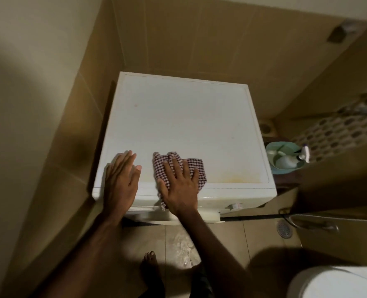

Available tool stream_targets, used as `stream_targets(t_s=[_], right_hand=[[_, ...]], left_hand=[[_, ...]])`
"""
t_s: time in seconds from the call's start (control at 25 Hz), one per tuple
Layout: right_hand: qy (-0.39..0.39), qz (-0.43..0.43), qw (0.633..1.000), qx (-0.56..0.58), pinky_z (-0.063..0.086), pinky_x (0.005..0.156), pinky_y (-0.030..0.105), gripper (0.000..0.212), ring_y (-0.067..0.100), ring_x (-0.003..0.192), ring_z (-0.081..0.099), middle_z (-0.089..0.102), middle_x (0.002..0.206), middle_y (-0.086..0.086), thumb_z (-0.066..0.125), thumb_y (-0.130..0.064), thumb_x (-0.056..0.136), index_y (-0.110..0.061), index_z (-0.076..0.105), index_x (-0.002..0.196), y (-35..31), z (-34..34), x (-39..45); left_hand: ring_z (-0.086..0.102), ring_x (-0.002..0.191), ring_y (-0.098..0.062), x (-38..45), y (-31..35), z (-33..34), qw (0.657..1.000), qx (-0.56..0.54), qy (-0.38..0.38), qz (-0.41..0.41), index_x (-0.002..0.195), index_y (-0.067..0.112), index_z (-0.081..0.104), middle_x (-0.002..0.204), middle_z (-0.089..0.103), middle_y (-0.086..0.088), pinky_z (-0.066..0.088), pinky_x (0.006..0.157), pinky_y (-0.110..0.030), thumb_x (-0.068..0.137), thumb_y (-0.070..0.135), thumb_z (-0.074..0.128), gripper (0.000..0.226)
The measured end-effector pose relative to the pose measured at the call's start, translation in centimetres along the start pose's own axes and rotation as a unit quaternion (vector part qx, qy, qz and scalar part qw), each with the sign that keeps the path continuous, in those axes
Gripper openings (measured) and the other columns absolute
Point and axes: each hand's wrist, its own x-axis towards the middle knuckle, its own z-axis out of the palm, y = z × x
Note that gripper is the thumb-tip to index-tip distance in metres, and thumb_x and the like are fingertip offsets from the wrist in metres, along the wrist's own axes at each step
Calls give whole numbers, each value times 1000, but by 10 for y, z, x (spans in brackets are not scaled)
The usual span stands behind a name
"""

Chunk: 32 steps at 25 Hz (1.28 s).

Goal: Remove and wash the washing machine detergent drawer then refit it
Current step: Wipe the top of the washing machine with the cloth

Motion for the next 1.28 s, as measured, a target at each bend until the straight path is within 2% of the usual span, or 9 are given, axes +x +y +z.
stream_targets(t_s=[0.24, 0.44, 0.64, 0.76, 0.88, 1.0, 1.08, 1.2, 1.28], right_hand=[[7, -4, 1000, 4, 15, 123, 67, 64, 34, 158, 21, 24, 172, -1, 29, -67, 105, -35, 32, 160, 25, -2, -13], [5, 152, 988, -23, 10, 123, 68, 70, 34, 159, 17, 22, 173, -2, 22, -73, 101, -38, 27, 162, 126, -29, -20], [-66, 208, 975, -43, 6, 123, 71, 72, 36, 161, 2, 4, 176, -1, 18, -72, 103, -38, 7, 166, 204, -70, 14], [-108, 195, 973, -55, 18, 120, 74, 74, 42, 159, -1, -4, 176, 4, 29, -67, 104, -34, 6, 166, 232, -89, 43], [-150, 175, 971, -67, 41, 113, 66, 75, 46, 156, 14, -9, 175, 9, 42, -61, 104, -32, 11, 166, 250, -99, 55], [-68, 307, 949, 14, 54, 100, 56, 80, 44, 141, 45, 14, 170, 20, 39, -68, 103, -30, 9, 166, 249, -92, 32], [19, 405, 912, 67, 55, 99, 56, 80, 44, 134, 51, 29, 163, 22, 36, -71, 102, -29, 11, 165, 236, -75, 1], [187, 493, 830, 183, 46, 109, 60, 72, 44, 143, 41, 31, 164, 19, 36, -66, 103, -29, 19, 163, 197, -39, -40], [211, 509, 810, 201, 27, 121, 65, 71, 43, 154, 25, 17, 171, 16, 31, -63, 105, -30, 14, 165, 157, -17, -57]], left_hand=[[39, 152, -28, 1, 55, 41, 991, 12, -68, 115, 147, 10, 59, 157, 52, -7, 25, 126, -54, 106, 36, 36, 53], [45, 149, -28, 1, 93, 66, 979, 28, -83, 184, 137, 12, 67, 152, 58, -4, 33, 120, -58, 105, 44, 37, 54], [45, 149, -26, 3, 122, 91, 975, 28, -94, 199, 135, 14, 69, 150, 60, -1, 34, 120, -59, 104, 41, 40, 50], [44, 149, -26, 4, 147, 108, 973, 22, -102, 207, 135, 14, 69, 150, 60, -1, 34, 119, -60, 103, 33, 49, 43], [42, 151, -25, 6, 169, 119, 967, 17, -124, 224, 136, 14, 68, 153, 58, 0, 33, 120, -60, 102, 25, 56, 37], [41, 151, -26, 11, 180, 120, 966, 11, -126, 224, 136, 14, 68, 153, 57, 0, 30, 121, -59, 102, 15, 64, 34], [40, 152, -24, 16, 181, 117, 971, 9, -122, 206, 136, 15, 68, 154, 56, 1, 28, 123, -57, 102, 13, 64, 35], [37, 154, -21, 21, 172, 111, 974, 1, -126, 186, 138, 16, 66, 155, 55, 2, 25, 125, -53, 103, 13, 61, 36], [38, 153, -21, 21, 164, 106, 974, -1, -125, 188, 138, 16, 67, 154, 56, 2, 25, 126, -53, 103, 11, 60, 36]])
